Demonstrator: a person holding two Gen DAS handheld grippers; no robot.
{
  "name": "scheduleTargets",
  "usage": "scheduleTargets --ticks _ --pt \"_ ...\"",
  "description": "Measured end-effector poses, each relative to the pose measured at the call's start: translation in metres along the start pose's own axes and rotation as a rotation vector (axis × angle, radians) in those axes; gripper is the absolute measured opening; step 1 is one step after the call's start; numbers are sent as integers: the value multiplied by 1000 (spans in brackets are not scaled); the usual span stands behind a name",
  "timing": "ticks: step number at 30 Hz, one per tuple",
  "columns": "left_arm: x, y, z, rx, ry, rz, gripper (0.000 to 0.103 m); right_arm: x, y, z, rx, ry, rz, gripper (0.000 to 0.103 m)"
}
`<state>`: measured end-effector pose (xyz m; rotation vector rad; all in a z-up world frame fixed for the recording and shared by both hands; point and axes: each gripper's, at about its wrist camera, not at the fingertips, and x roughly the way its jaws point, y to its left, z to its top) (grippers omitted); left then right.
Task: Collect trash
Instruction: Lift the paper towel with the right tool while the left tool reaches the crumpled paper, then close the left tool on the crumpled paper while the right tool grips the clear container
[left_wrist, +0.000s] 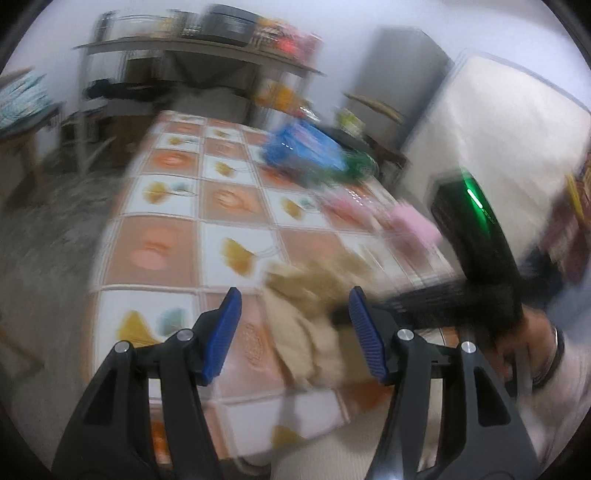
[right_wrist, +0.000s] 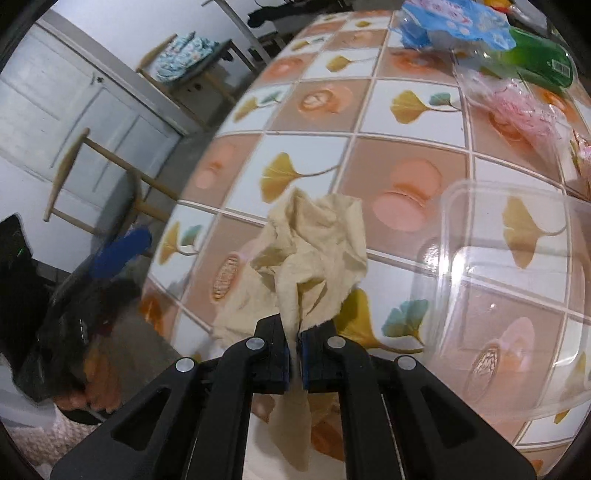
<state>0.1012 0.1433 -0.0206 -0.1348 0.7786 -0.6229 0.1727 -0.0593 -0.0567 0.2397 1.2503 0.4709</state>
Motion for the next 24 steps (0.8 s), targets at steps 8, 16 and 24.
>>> scheduleTargets --ticks 8,16,24 --pt "45 -43 -17 300 165 -19 69 9 -10 19 15 76 37 5" --pt "73 -42 -13 386 229 79 71 9 -12 21 30 90 91 7" --pt "85 -36 -15 341 272 94 68 0 -2 13 -7 65 132 18"
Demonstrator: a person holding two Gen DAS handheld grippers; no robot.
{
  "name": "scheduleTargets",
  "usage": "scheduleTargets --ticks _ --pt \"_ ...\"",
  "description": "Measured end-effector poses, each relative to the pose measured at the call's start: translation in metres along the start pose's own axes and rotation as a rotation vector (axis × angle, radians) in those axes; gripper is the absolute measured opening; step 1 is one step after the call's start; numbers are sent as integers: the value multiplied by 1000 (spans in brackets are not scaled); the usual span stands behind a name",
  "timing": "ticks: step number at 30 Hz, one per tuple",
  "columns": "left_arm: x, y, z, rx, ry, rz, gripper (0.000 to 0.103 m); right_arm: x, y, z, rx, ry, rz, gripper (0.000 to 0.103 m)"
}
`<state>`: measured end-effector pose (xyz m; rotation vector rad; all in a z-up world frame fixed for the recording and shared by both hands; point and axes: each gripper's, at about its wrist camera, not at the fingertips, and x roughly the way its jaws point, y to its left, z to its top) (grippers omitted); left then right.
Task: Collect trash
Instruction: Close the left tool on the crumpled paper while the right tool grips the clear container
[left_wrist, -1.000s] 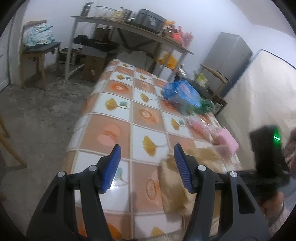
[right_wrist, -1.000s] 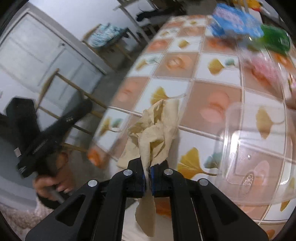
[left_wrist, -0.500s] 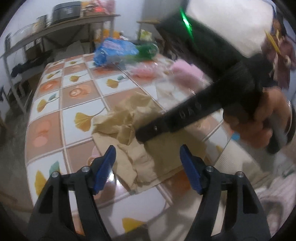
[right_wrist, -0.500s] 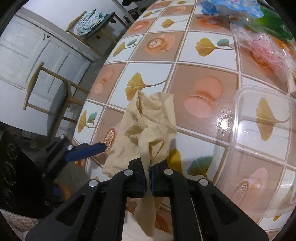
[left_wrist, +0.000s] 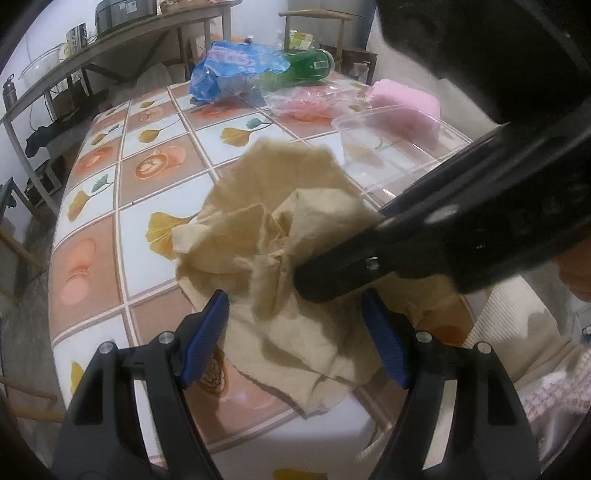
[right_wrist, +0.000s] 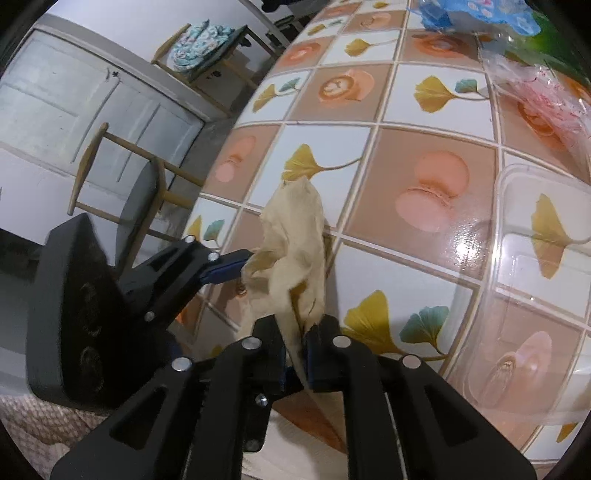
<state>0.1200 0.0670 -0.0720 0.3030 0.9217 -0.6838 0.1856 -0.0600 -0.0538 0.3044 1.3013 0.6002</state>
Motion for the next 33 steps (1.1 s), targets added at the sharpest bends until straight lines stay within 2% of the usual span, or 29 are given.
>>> scheduleTargets --ticks 1,3,10,14,17,18,20,23,29,33 --pt "0 -1 0 4 0 10 65 -5 1 -1 -8 -13 1 21" --pt "1 -2 0 18 2 29 61 -17 3 -5 -21 -49 7 35" --pt "1 4 4 -9 -2 52 44 -90 -3 -30 -26 -234 -16 45" --pt "1 8 6 -33 -7 69 29 -141 -30 -57 54 -377 -132 53" --pt "1 13 7 -65 -8 78 18 -166 -58 -76 150 -442 -212 54" --pt "1 17 8 -85 -7 77 16 -173 -71 -83 196 -464 -265 54" --pt "0 21 8 -113 -3 70 11 -179 -91 -93 269 -480 -354 54" --pt "1 23 9 -138 4 65 10 -181 -117 -99 356 -491 -401 54" --pt "0 23 10 -173 8 71 9 -167 -140 -94 393 -471 -377 53" --pt "0 22 8 -197 2 71 9 -150 -146 -81 382 -427 -370 41"
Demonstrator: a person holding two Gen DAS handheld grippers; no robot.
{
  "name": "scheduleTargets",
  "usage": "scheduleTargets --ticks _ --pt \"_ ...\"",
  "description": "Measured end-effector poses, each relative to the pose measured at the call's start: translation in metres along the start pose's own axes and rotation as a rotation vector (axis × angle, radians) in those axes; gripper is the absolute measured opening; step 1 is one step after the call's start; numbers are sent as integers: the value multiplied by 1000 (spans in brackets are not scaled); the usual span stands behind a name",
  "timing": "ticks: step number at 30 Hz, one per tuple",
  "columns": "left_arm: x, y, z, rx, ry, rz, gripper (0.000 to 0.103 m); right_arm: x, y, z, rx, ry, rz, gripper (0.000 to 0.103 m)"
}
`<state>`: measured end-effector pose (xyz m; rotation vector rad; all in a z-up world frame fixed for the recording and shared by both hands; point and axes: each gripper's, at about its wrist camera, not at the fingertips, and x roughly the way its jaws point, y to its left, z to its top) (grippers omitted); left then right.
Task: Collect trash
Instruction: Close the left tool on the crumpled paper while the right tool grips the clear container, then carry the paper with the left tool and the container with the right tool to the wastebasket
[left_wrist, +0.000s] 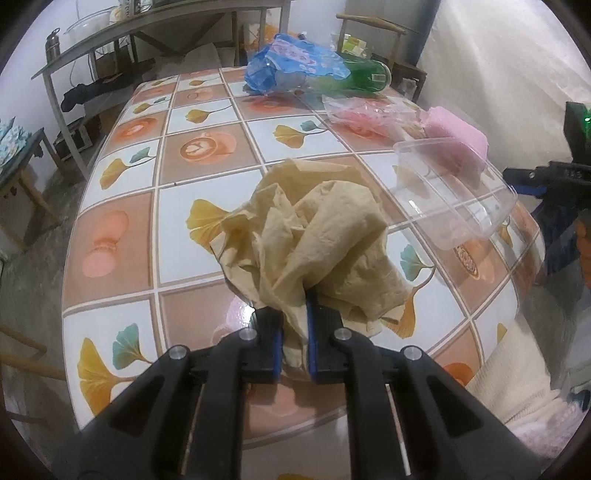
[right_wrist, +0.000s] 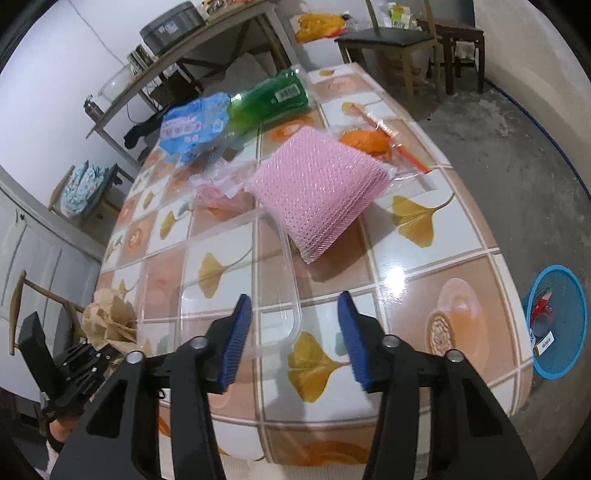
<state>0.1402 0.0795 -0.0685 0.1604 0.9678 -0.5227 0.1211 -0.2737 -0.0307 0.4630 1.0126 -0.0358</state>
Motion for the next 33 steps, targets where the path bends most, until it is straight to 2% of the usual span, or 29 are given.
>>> scheduleTargets --ticks 4,9,16,33 --pt "-1 -1 0 -5 2 5 9 9 5 2 -22 22 -14 32" --pt "0 -1 2 -14 6 3 8 20 11 2 -52 47 -52 10" --pt "-4 2 4 -26 -7 16 7 12 13 -1 -59 27 -62 8" --pt "-30 -7 9 -52 -65 27 7 -33 6 -22 -18 -34 60 6"
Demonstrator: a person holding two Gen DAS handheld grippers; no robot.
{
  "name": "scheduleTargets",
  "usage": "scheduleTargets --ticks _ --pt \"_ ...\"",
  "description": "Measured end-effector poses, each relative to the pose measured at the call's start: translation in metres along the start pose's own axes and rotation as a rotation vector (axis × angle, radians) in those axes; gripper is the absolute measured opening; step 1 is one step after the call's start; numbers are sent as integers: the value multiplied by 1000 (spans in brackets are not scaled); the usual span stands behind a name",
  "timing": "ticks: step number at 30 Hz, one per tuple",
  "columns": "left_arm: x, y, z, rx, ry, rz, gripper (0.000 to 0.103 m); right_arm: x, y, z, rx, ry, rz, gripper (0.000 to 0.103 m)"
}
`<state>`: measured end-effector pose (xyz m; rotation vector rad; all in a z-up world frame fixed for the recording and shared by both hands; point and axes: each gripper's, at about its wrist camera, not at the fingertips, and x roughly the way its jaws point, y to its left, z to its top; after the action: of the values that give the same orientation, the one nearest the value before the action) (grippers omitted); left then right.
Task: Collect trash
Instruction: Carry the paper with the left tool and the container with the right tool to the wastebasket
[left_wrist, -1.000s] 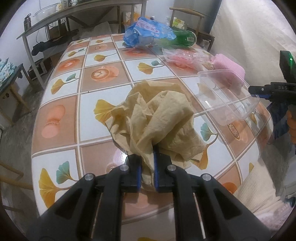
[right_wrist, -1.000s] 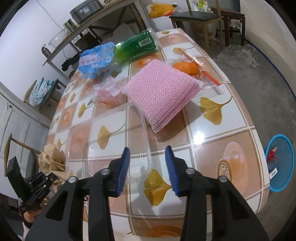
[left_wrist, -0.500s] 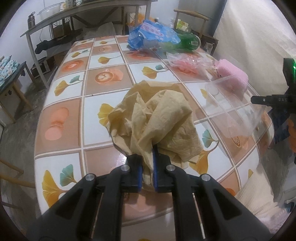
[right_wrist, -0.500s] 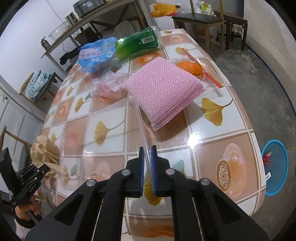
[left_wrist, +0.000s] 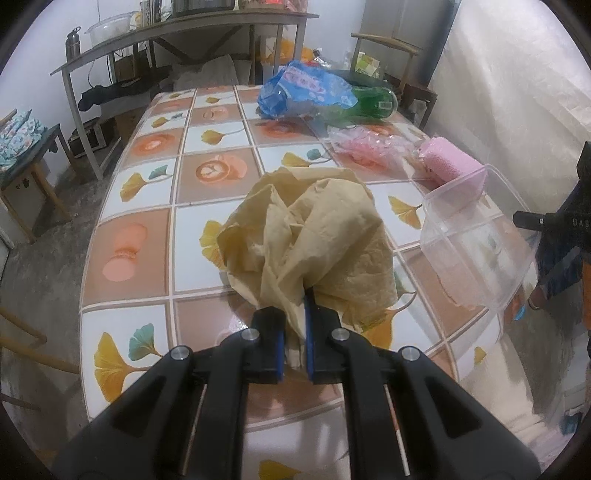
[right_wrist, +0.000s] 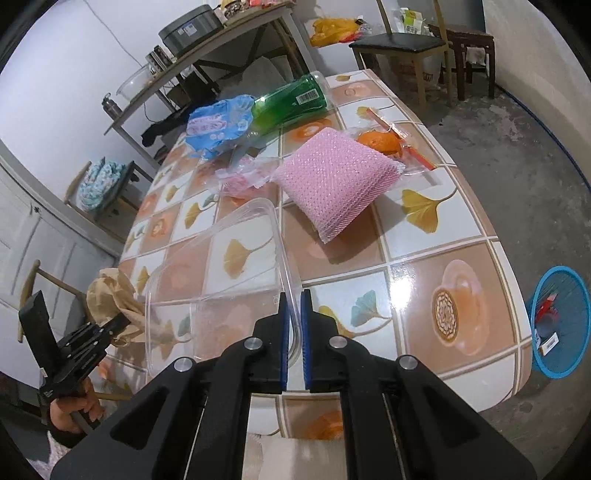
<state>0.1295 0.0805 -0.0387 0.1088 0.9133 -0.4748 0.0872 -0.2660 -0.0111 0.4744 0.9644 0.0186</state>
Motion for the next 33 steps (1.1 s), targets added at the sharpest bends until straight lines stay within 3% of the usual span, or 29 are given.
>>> scheduleTargets --ticks 9,18,33 --pt "-20 -22 12 37 -49 7 7 -28 -6 -5 6 -62 82 6" --pt "-34 -69 25 94 -86 -26 7 -59 -34 -16 37 -132 137 6" --pt "-25 -180 58 287 -103 -144 7 -119 -129 -47 181 -272 73 6"
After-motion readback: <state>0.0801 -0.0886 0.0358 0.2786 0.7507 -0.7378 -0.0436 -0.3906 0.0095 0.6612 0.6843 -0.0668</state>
